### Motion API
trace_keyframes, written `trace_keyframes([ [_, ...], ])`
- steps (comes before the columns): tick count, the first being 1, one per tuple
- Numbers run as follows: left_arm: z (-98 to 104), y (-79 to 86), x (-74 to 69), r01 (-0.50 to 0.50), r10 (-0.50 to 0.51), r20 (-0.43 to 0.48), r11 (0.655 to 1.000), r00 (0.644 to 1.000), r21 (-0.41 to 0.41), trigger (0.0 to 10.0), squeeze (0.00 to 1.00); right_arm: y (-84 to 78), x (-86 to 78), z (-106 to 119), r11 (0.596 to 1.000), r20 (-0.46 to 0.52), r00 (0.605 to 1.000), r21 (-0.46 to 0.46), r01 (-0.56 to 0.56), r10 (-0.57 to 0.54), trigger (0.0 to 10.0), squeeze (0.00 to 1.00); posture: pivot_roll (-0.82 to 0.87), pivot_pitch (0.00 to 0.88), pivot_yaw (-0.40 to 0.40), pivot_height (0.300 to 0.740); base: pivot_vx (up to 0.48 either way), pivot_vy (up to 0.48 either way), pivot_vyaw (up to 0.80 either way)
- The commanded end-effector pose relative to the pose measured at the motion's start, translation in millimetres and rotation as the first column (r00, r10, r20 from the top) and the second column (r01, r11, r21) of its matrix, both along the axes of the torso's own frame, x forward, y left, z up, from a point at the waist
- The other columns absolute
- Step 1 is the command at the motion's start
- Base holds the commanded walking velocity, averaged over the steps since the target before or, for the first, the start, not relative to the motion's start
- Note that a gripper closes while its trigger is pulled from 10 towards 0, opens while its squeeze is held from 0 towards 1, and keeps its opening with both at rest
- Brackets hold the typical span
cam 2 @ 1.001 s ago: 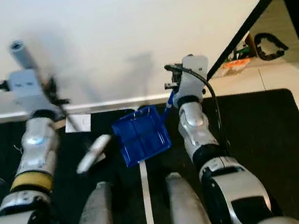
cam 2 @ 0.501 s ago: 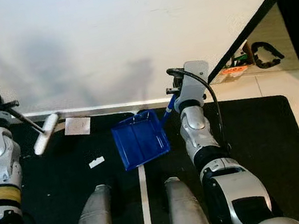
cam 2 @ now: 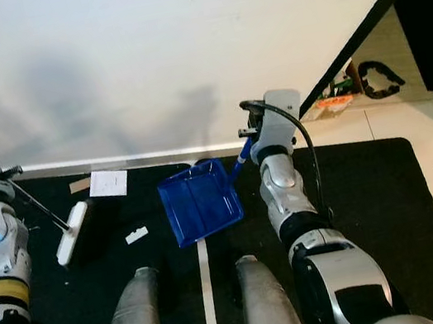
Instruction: Sweep floor
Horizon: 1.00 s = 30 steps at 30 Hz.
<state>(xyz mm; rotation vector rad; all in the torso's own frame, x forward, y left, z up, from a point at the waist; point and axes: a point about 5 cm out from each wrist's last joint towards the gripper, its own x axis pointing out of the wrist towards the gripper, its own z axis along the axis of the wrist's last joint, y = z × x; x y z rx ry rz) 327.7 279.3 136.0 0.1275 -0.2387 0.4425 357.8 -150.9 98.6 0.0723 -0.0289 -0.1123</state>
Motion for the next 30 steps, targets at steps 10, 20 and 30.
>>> trace_keyframes([
  [10, -43.8, -107.6, 18.8, 0.084, -0.106, -0.136, 0.984, 0.985, -0.159, 10.0, 0.00, -8.6, -10.4, -14.6, 0.999, -0.038, 0.999, 0.025, 0.031, -0.030, 10.0, 0.00, -0.05, 0.422, -0.079, 0.740, 0.000, 0.000, 0.00],
  [20, -4.0, -222.6, 34.4, 0.233, -0.272, -0.014, 0.848, 0.962, -0.476, 10.0, 0.00, -38.8, -19.1, -25.4, 0.990, -0.083, 0.987, 0.028, 0.139, -0.136, 10.0, 0.00, -0.04, 0.422, -0.068, 0.740, 0.000, 0.000, 0.00],
  [30, 63.6, -253.2, 47.5, 0.371, -0.285, 0.237, 0.714, 0.929, -0.594, 10.0, 0.00, -42.6, -19.3, -25.1, 0.989, -0.087, 0.985, 0.025, 0.149, -0.146, 10.0, 0.00, -0.02, 0.396, -0.065, 0.740, 0.000, 0.000, 0.00],
])
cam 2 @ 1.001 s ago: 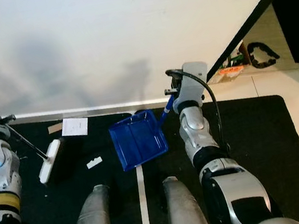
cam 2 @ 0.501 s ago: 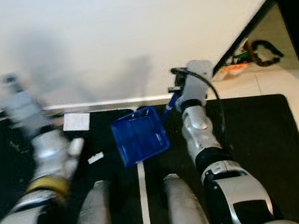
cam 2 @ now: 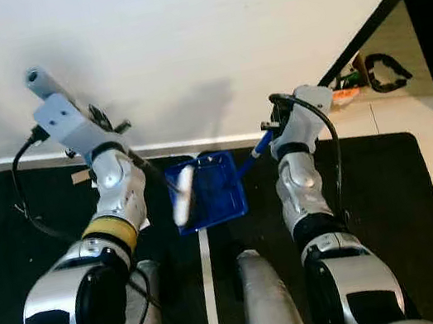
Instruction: Sweep floor
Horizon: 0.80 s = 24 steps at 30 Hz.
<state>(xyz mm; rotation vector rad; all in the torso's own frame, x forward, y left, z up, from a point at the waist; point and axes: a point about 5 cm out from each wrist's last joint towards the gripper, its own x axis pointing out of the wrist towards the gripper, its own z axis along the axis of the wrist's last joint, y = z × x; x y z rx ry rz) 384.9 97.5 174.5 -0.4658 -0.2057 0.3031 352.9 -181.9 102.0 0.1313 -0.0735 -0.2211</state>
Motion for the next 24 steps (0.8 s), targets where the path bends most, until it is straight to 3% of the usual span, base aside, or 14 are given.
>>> trace_keyframes([
  [1, 28.7, -65.7, -6.9, 0.168, -0.162, 0.103, 0.984, 0.982, -0.052, 10.0, 0.00, -10.4, -13.9, -28.2, 0.999, -0.130, 0.991, -0.020, 0.030, -0.032, 10.0, 0.00, -0.02, 0.388, -0.064, 0.740, 0.000, 0.000, 0.00],
  [2, 25.6, -54.5, -4.5, 0.186, -0.197, 0.110, 0.977, 0.974, 0.102, 10.0, 0.00, -8.4, -13.1, -27.9, 1.000, -0.130, 0.991, -0.017, 0.024, -0.025, 10.0, 0.00, -0.01, 0.381, -0.063, 0.740, 0.000, 0.000, 0.00],
  [4, 18.3, -43.0, -3.5, 0.209, -0.242, 0.092, 0.938, 0.966, 0.276, 10.0, 0.00, -6.3, -12.3, -27.6, 1.000, -0.130, 0.991, -0.013, 0.017, -0.018, 10.0, 0.00, -0.01, 0.381, -0.063, 0.740, 0.000, 0.000, 0.00],
  [5, 3.3, -22.7, -5.0, 0.221, -0.264, 0.055, 0.891, 0.963, 0.396, 10.0, 0.00, -4.0, -12.3, -29.0, 1.000, -0.136, 0.991, -0.009, 0.010, -0.011, 10.0, 0.00, 0.00, 0.350, -0.056, 0.740, 0.000, 0.000, 0.00],
  [6, 3.3, -22.7, -5.0, 0.221, -0.264, 0.055, 0.891, 0.963, 0.396, 10.0, 0.00, -4.0, -12.3, -29.0, 1.000, -0.136, 0.991, -0.009, 0.010, -0.011, 10.0, 0.00, 0.00, 0.350, -0.056, 0.740, 0.000, 0.000, 0.00],
  [8, -17.9, 8.7, -9.0, 0.253, -0.276, -0.026, 0.832, 0.961, 0.494, 10.0, 0.00, -1.9, -12.5, -30.4, 1.000, -0.143, 0.990, -0.005, 0.004, -0.005, 10.0, 0.00, 0.02, 0.326, -0.053, 0.740, 0.000, 0.000, 0.00],
  [9, -17.9, 8.7, -9.0, 0.253, -0.276, -0.026, 0.832, 0.961, 0.494, 10.0, 0.00, -1.9, -12.5, -30.4, 1.000, -0.143, 0.990, -0.005, 0.004, -0.005, 10.0, 0.00, 0.02, 0.326, -0.053, 0.740, 0.000, 0.000, 0.00],
  [10, -31.5, 37.4, -14.4, 0.243, -0.245, -0.067, 0.814, 0.967, 0.528, 10.0, 0.00, -0.4, -12.6, -31.9, 1.000, -0.151, 0.989, 0.001, 0.002, -0.002, 10.0, 0.00, 0.04, 0.289, -0.049, 0.740, 0.000, 0.000, 0.00],
  [12, -53.1, 86.4, -27.6, 0.184, -0.126, -0.148, 0.840, 0.981, 0.510, 10.0, 0.00, 0.3, -12.4, -31.7, 1.000, -0.148, 0.989, 0.010, 0.002, -0.001, 10.0, 0.00, 0.04, 0.276, -0.049, 0.740, 0.000, 0.000, 0.00],
  [14, -70.8, 119.3, -40.2, 0.132, -0.025, -0.230, 0.879, 0.973, 0.459, 10.0, 0.00, -0.5, -12.6, -32.0, 1.000, -0.146, 0.989, 0.021, 0.003, 0.000, 10.0, 0.00, 0.06, 0.245, -0.048, 0.740, 0.000, 0.000, 0.00],
  [15, -76.4, 128.6, -44.5, 0.098, 0.017, -0.254, 0.897, 0.967, 0.431, 10.0, 0.00, -1.1, -12.9, -32.5, 1.000, -0.147, 0.989, 0.026, 0.004, 0.000, 10.0, 0.00, 0.06, 0.234, -0.046, 0.740, 0.000, 0.000, 0.00],
  [18, -80.5, 135.7, -48.7, 0.070, 0.040, -0.264, 0.916, 0.964, 0.394, 10.0, 0.00, -2.1, -13.3, -32.9, 1.000, -0.147, 0.989, 0.030, 0.005, 0.000, 10.0, 0.00, 0.07, 0.229, -0.046, 0.740, 0.000, 0.000, 0.00],
  [20, -88.2, 157.3, -63.9, 0.023, 0.056, -0.255, 0.955, 0.965, 0.296, 10.0, 0.00, -8.1, -14.8, -34.4, 0.998, -0.147, 0.989, 0.056, 0.015, -0.007, 10.0, 0.00, 0.08, 0.198, -0.042, 0.740, 0.000, 0.000, 0.00],
  [24, -95.1, 175.2, -78.6, -0.002, 0.066, -0.238, 0.965, 0.969, 0.261, 10.0, 0.00, -14.7, -16.5, -35.6, 0.997, -0.147, 0.989, 0.068, 0.023, -0.013, 10.0, 0.00, 0.08, 0.173, -0.040, 0.740, 0.000, 0.000, 0.00],
])
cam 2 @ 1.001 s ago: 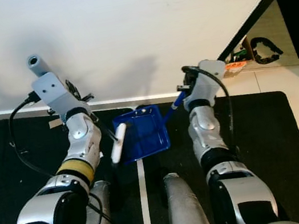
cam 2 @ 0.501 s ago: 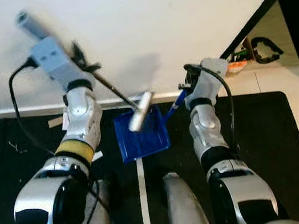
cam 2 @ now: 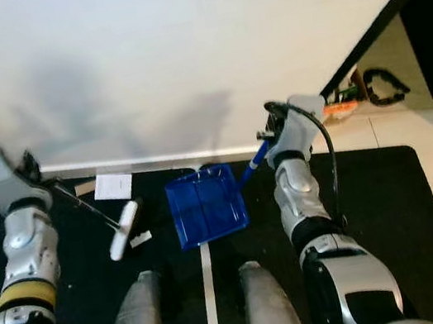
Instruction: Sweep floor
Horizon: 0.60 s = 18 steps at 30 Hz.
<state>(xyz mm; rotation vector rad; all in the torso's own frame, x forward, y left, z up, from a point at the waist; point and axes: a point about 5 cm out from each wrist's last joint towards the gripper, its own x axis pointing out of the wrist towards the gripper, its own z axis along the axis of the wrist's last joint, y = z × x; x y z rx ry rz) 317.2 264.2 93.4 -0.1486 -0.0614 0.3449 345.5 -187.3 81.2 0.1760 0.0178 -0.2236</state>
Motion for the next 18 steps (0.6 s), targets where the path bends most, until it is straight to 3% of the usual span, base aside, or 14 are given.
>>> trace_keyframes([
  [1, -18.1, 12.3, -16.6, -0.008, 0.008, -0.047, 1.000, 0.999, -0.002, 10.0, 0.00, -12.8, -10.2, -15.4, 0.999, -0.061, 0.998, 0.016, 0.030, -0.029, 10.0, 0.00, 0.09, 0.168, -0.039, 0.740, 0.000, 0.000, 0.00],
  [6, -23.1, 8.5, -22.1, 0.028, -0.026, -0.064, 0.999, 0.998, 0.030, 10.0, 0.00, -19.5, -14.2, -18.9, 0.999, -0.066, 0.997, 0.016, 0.046, -0.045, 10.0, 0.00, 0.08, 0.156, -0.035, 0.740, 0.000, 0.000, 0.00],
  [12, -19.8, -5.9, -15.1, 0.099, -0.091, -0.098, 0.992, 0.991, 0.081, 10.0, 0.00, -34.5, -24.6, -27.5, 0.995, -0.087, 0.992, 0.017, 0.097, -0.095, 10.0, 0.00, 0.08, 0.147, -0.032, 0.740, 0.000, 0.000, 0.00],
  [15, -1.2, -7.5, -5.4, 0.140, -0.129, -0.062, 0.970, 0.990, 0.201, 10.0, 0.00, -46.1, -28.2, -27.1, 0.992, -0.080, 0.989, 0.013, 0.127, -0.125, 10.0, 0.00, 0.07, 0.139, -0.026, 0.740, 0.000, 0.000, 0.00],
  [18, 8.7, -5.9, 2.7, 0.144, -0.123, -0.091, 0.948, 0.988, 0.285, 10.0, 0.00, -49.5, -26.1, -23.0, 0.990, -0.064, 0.988, 0.024, 0.142, -0.140, 10.0, 0.00, 0.07, 0.131, -0.019, 0.740, 0.000, 0.000, 0.00],
])
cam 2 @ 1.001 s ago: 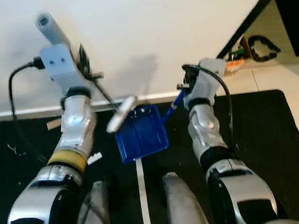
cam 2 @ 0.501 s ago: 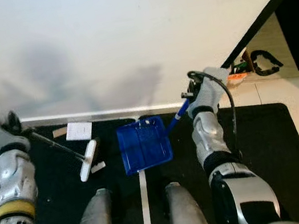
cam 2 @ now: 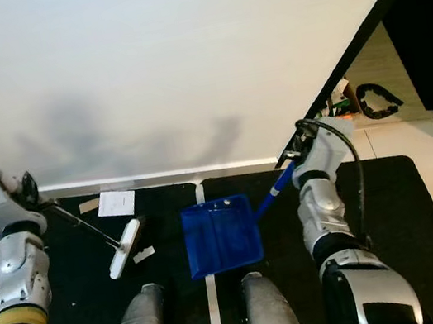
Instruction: Sweep floor
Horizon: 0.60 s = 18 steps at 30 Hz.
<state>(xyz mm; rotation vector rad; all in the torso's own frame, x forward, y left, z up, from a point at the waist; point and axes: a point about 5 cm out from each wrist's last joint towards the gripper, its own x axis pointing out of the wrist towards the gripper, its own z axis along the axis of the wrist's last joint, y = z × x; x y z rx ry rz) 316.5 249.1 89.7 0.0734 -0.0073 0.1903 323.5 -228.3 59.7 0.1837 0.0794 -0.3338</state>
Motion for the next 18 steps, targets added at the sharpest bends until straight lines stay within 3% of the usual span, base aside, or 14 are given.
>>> trace_keyframes([
  [1, 14.3, 9.7, 5.2, -0.013, 0.012, 0.006, 0.995, 1.000, 0.103, 10.0, 0.00, -8.5, -3.0, -0.1, 0.999, 0.014, 0.999, 0.019, 0.041, -0.041, 10.0, 0.00, 0.07, 0.131, -0.019, 0.740, 0.000, 0.000, 0.00],
  [4, 16.1, 11.4, 8.9, -0.006, 0.017, -0.055, 0.981, 0.998, 0.196, 10.0, 0.00, -7.0, 0.9, 4.7, 0.999, 0.033, 0.999, 0.032, 0.042, -0.043, 10.0, 0.00, 0.07, 0.120, -0.015, 0.740, 0.000, 0.000, 0.00],
  [9, 16.1, 12.5, 10.3, 0.001, 0.022, -0.095, 0.973, 0.995, 0.231, 10.0, 0.00, -5.4, 3.3, 7.4, 0.999, 0.043, 0.998, 0.036, 0.040, -0.042, 10.0, 0.00, 0.07, 0.122, -0.015, 0.740, 0.000, 0.000, 0.00],
  [12, 10.0, 10.1, 9.4, -0.010, 0.028, -0.090, 0.981, 0.996, 0.192, 10.0, 0.00, -3.4, 4.8, 8.8, 0.999, 0.049, 0.998, 0.038, 0.032, -0.034, 10.0, 0.00, 0.07, 0.136, -0.023, 0.740, 0.000, 0.000, 0.00],
  [13, 7.6, 10.0, 7.9, -0.062, 0.069, -0.050, 0.989, 0.996, 0.131, 10.0, 0.00, -1.6, 5.6, 9.4, 0.999, 0.054, 0.998, 0.041, 0.024, -0.026, 10.0, 0.00, 0.06, 0.152, -0.027, 0.740, 0.000, 0.000, 0.00],
  [14, 7.6, 10.0, 7.9, -0.062, 0.069, -0.050, 0.989, 0.996, 0.131, 10.0, 0.00, -1.6, 5.6, 9.4, 0.999, 0.054, 0.998, 0.041, 0.024, -0.026, 10.0, 0.00, 0.06, 0.152, -0.027, 0.740, 0.000, 0.000, 0.00],
  [15, 5.0, 14.1, 4.2, -0.154, 0.154, 0.000, 0.986, 0.988, 0.072, 10.0, 0.00, 2.4, 7.3, 10.9, 0.999, 0.064, 0.998, 0.046, 0.006, -0.009, 10.0, 0.00, 0.05, 0.196, -0.039, 0.740, 0.000, 0.000, 0.00],
  [18, 4.5, 17.1, 2.4, -0.190, 0.189, 0.021, 0.980, 0.982, 0.064, 10.0, 0.00, 7.1, 8.9, 11.9, 0.999, 0.069, 0.998, 0.049, -0.012, 0.009, 10.0, 0.00, 0.03, 0.235, -0.047, 0.740, 0.000, 0.000, 0.00],
])
